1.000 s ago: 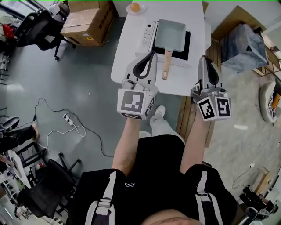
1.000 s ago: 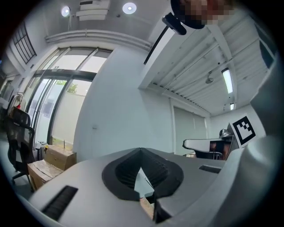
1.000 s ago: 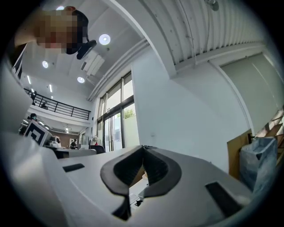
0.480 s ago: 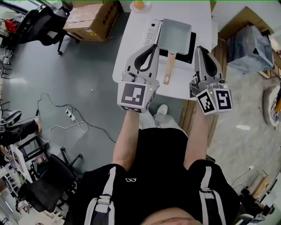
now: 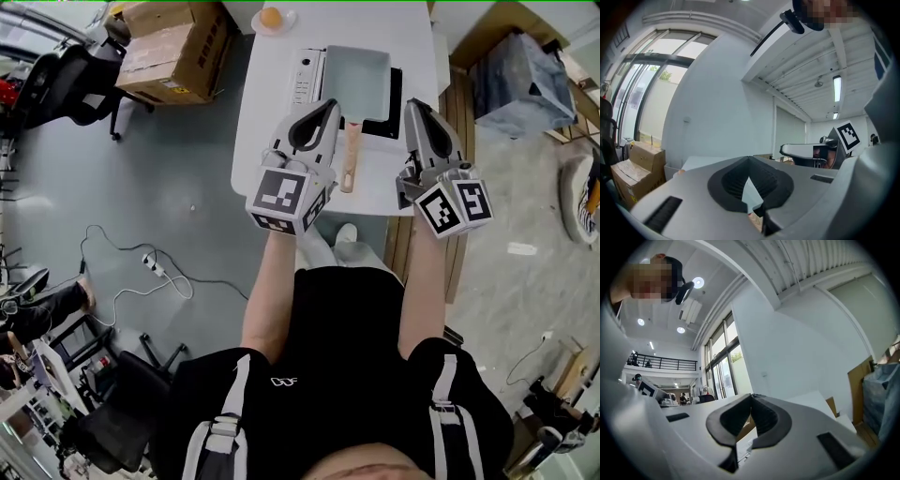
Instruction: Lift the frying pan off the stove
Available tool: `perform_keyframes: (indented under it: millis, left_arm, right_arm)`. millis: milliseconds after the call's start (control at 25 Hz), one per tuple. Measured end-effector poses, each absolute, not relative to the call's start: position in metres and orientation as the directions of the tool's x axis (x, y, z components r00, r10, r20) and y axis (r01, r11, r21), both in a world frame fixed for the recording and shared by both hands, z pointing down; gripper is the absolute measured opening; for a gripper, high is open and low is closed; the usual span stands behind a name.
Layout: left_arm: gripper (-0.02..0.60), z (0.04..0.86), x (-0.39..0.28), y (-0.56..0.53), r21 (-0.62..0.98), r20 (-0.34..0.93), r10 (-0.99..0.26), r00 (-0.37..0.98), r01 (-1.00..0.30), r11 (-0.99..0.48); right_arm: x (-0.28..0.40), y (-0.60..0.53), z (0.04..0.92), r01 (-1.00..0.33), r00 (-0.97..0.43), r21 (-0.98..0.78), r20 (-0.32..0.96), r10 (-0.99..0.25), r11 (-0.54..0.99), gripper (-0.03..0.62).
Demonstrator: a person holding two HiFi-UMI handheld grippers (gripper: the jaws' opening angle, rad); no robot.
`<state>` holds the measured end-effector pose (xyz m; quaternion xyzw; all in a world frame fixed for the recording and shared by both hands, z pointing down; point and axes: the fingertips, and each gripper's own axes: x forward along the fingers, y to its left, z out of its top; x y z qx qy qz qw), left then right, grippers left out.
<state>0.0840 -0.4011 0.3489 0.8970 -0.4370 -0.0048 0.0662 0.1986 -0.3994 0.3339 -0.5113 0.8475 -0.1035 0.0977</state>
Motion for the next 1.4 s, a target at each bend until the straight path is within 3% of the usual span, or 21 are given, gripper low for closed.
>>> perform_keyframes:
  millis: [440,520,680,800,880,1120,1200,1280,1400]
  left_arm:
    - [0.002,0.434,0.072,-0.406,0.365,0.191,-0.732,0.654,-0.740,-0.565]
    - [0.028,0.443,0.066,-0.406,0.401,0.205,-0.722,0.661,-0.729,-0.554]
    - [0.090,0.455,0.068,-0.397,0.495,0.204,-0.672,0.712,-0.667,-0.557]
    - [0.166,0.475,0.080,-0.384,0.602,0.242,-0.566,0.788,-0.580,-0.549]
    - [0.205,0.491,0.088,-0.374,0.655,0.279,-0.487,0.828,-0.535,-0.534]
    - [0.216,0.509,0.099,-0.359,0.728,0.284,-0.399,0.872,-0.467,-0.502]
    - [0.216,0.512,0.100,-0.357,0.739,0.278,-0.380,0.882,-0.449,-0.502]
    - [0.275,0.516,0.100,-0.355,0.745,0.282,-0.362,0.889,-0.441,-0.501]
    - [0.275,0.525,0.100,-0.352,0.756,0.295,-0.340,0.893,-0.435,-0.488]
  right_arm:
    - [0.194,-0.407,0.404,-0.789,-0.558,-0.373,0.103,-0.823,0.488,0.009]
    - [0.191,-0.408,0.415,-0.764,-0.585,-0.412,0.119,-0.802,0.496,0.095]
    - [0.187,-0.409,0.432,-0.732,-0.618,-0.462,0.144,-0.773,0.500,0.110]
    - [0.181,-0.407,0.442,-0.709,-0.648,-0.487,0.164,-0.744,0.510,0.121]
    - [0.177,-0.405,0.451,-0.682,-0.675,-0.522,0.177,-0.717,0.513,0.194]
    - [0.171,-0.397,0.482,-0.632,-0.721,-0.596,0.219,-0.657,0.495,0.195]
    - [0.167,-0.395,0.488,-0.617,-0.734,-0.616,0.225,-0.641,0.491,0.232]
    - [0.164,-0.394,0.494,-0.607,-0.741,-0.630,0.229,-0.632,0.483,0.232]
    - [0.163,-0.391,0.505,-0.597,-0.747,-0.653,0.240,-0.620,0.466,0.232]
